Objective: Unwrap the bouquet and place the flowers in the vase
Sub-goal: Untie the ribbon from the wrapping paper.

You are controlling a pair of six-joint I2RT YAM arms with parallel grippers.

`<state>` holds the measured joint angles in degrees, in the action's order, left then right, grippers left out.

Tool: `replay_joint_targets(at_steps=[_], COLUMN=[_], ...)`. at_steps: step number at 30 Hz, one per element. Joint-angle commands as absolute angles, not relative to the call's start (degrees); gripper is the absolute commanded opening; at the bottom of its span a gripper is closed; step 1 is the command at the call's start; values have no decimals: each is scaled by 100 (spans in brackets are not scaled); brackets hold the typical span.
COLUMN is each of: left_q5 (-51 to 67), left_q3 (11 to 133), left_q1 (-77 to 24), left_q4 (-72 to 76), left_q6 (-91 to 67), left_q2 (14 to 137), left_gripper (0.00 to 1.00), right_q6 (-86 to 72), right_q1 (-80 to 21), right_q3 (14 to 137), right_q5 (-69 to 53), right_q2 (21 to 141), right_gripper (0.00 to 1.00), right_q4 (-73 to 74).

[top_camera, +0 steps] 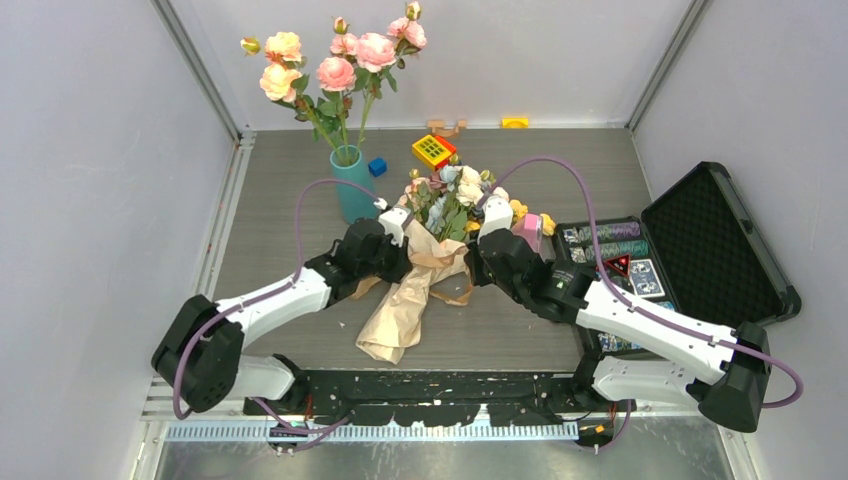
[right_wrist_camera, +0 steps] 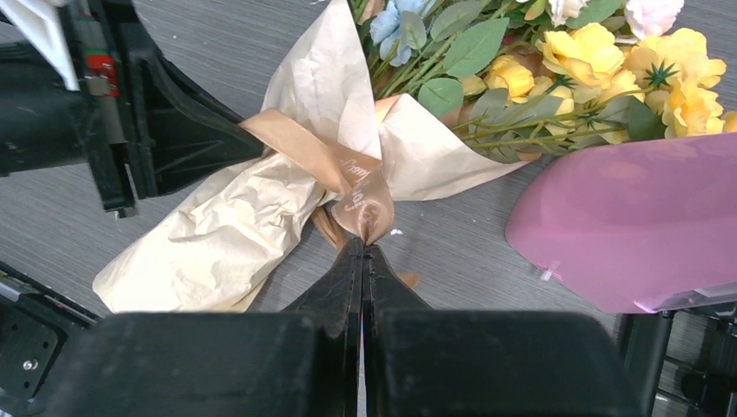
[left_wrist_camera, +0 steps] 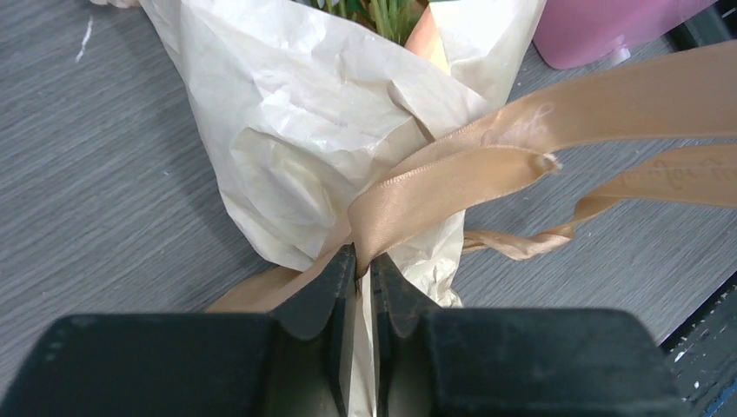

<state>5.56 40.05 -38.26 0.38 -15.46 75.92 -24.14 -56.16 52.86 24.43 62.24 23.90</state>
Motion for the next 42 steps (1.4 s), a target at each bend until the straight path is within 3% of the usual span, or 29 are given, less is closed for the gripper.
replay_joint_targets(at_steps=[1, 9, 22, 34, 42], left_q5=[365, 47, -740, -45, -237], left_q3=[4141, 4214, 5044, 5489, 5519], left_q1=[-3851, -3850, -3550, -1234, -176], left_q4=[37, -647, -2291, -3302, -3681], left_q6=[-1585, -1995, -2413, -2906, -2837], left_q2=[7246, 6821, 6648, 6437, 6372], left_gripper=[11, 0, 0, 0, 0], right_q6=[-2507, -2737, -3012, -3242, -3877], right_q1=[-5642, -5643, -5645, -5638, -5643], right_q3=[5298, 5335, 5229, 5166, 4900], right_q5=[2768, 3524, 4074, 4384, 4583], right_q2=[6074, 6084, 5494, 4774, 4290], right_gripper=[0, 0, 0, 0, 0], right_q4=[2343, 2761, 3085, 3816, 4506])
